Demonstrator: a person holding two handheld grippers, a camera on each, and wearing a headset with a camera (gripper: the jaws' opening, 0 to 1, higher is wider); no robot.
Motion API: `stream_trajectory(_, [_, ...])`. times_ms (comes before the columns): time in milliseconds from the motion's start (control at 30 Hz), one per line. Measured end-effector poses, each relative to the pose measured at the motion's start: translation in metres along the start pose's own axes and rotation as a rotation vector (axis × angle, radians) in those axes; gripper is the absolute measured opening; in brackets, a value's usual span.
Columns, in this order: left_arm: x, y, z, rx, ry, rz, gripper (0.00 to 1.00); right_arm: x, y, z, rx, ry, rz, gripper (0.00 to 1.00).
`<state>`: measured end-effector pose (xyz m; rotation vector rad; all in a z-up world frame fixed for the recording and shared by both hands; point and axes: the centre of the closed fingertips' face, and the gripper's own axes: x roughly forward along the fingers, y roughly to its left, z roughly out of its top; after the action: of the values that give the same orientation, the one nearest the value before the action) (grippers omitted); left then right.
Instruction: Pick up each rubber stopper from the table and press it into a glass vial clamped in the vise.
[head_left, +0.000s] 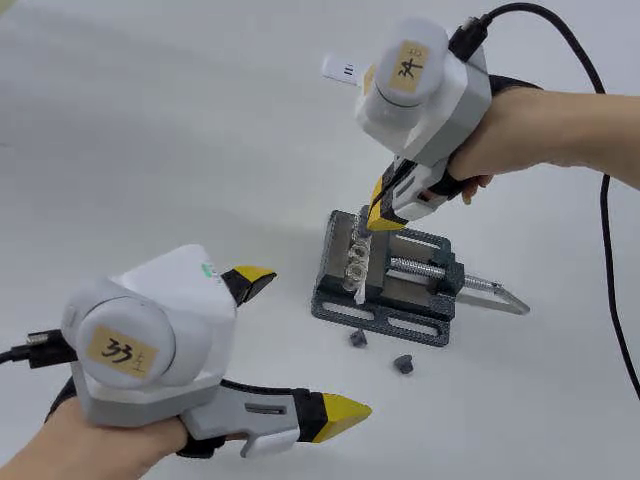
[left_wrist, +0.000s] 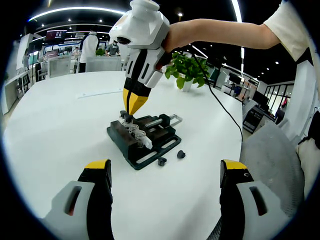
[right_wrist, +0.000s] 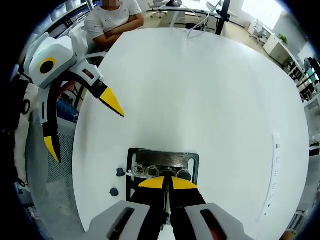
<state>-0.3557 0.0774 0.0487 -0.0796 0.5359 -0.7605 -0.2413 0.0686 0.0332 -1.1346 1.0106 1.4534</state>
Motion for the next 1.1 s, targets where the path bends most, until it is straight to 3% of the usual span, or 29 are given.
stream_trajectory(700, [0.006, -0.002, -0.005, -0.016, 0.004, -0.016, 0.88, 0.005, 0.004, -0.002, -0.005, 0.015, 0.059, 0.0])
stream_trajectory(933, [0.009, -0.001, -0.006, -0.023, 0.008, -0.021, 0.87, 0.006, 0.002, 0.0, -0.003, 0.05, 0.074, 0.0])
stream_trajectory(1100, [0.011, 0.001, -0.004, -0.032, 0.003, -0.021, 0.87, 0.006, 0.0, 0.0, 0.033, 0.025, 0.078, 0.0])
